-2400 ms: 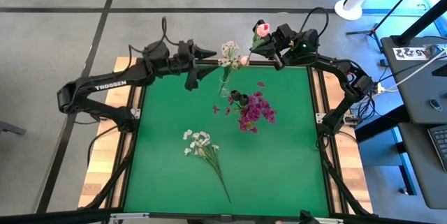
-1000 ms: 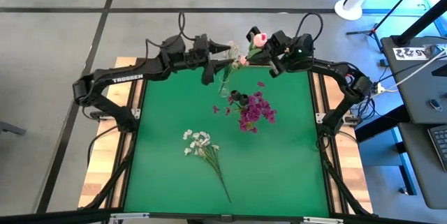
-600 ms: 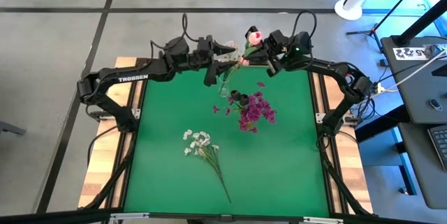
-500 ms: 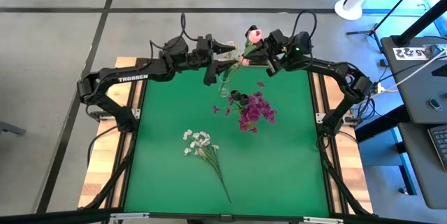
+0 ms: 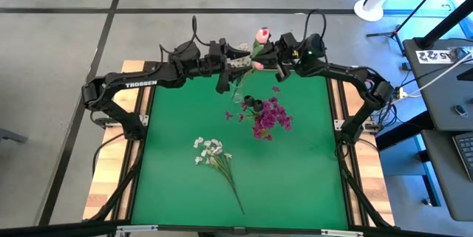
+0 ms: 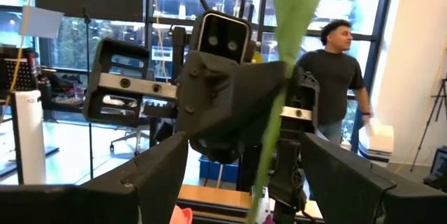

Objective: Sort flowers into vase by color
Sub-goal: Put the pink flower into the transparent vase, then put the white flowers into the transparent vase

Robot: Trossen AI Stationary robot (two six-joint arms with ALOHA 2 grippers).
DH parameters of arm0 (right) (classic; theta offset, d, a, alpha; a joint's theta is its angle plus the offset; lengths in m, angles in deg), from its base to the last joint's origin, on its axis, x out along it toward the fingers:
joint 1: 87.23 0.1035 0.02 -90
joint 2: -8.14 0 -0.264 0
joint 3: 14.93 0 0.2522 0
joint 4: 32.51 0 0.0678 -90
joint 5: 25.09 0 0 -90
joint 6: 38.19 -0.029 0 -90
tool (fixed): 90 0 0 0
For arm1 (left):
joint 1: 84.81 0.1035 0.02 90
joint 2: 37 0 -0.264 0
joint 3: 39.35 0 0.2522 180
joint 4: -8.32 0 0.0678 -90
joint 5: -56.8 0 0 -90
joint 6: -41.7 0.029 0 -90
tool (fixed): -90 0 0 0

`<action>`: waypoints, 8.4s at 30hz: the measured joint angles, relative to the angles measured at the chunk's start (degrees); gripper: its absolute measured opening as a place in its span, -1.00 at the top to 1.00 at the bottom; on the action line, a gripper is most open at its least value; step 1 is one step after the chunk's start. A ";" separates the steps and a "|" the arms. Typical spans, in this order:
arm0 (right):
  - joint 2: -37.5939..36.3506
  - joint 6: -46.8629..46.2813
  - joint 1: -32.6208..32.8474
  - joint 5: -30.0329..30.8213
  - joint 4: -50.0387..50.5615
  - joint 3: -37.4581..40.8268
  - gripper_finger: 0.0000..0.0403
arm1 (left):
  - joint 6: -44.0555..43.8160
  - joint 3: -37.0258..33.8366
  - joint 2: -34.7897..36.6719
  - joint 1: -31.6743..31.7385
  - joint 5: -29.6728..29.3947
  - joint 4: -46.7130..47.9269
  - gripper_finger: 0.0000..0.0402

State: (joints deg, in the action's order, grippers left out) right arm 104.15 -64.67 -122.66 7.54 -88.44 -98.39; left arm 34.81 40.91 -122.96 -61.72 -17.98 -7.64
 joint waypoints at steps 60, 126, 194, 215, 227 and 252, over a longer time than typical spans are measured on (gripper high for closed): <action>-0.28 -1.87 -1.37 -3.75 3.64 0.00 0.03 | 2.67 0.04 1.45 -1.21 -3.59 2.73 1.00; -4.90 -4.30 -11.40 -15.22 16.33 0.02 -0.22 | 2.52 -32.76 -8.63 4.55 -8.59 -46.44 1.00; -4.96 -8.17 -11.45 -15.92 15.29 0.02 -0.22 | -0.56 -32.72 32.93 -15.73 -17.37 27.31 0.18; -17.92 -13.76 -12.74 -17.80 21.76 -0.07 -0.22 | -46.75 -32.74 22.89 -43.12 -28.49 37.25 0.19; -21.01 -13.59 -14.81 -18.26 27.47 -0.04 -0.22 | -50.20 -24.57 7.45 -53.84 -32.39 35.13 0.19; -21.22 -12.20 -14.81 -17.57 31.59 -0.04 -0.22 | -0.03 -3.54 -17.92 -51.18 -30.88 45.43 0.20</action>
State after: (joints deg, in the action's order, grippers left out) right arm 82.93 -76.88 -137.47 -10.03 -56.85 -98.43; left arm 34.77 37.37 -140.88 -112.90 -48.86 37.79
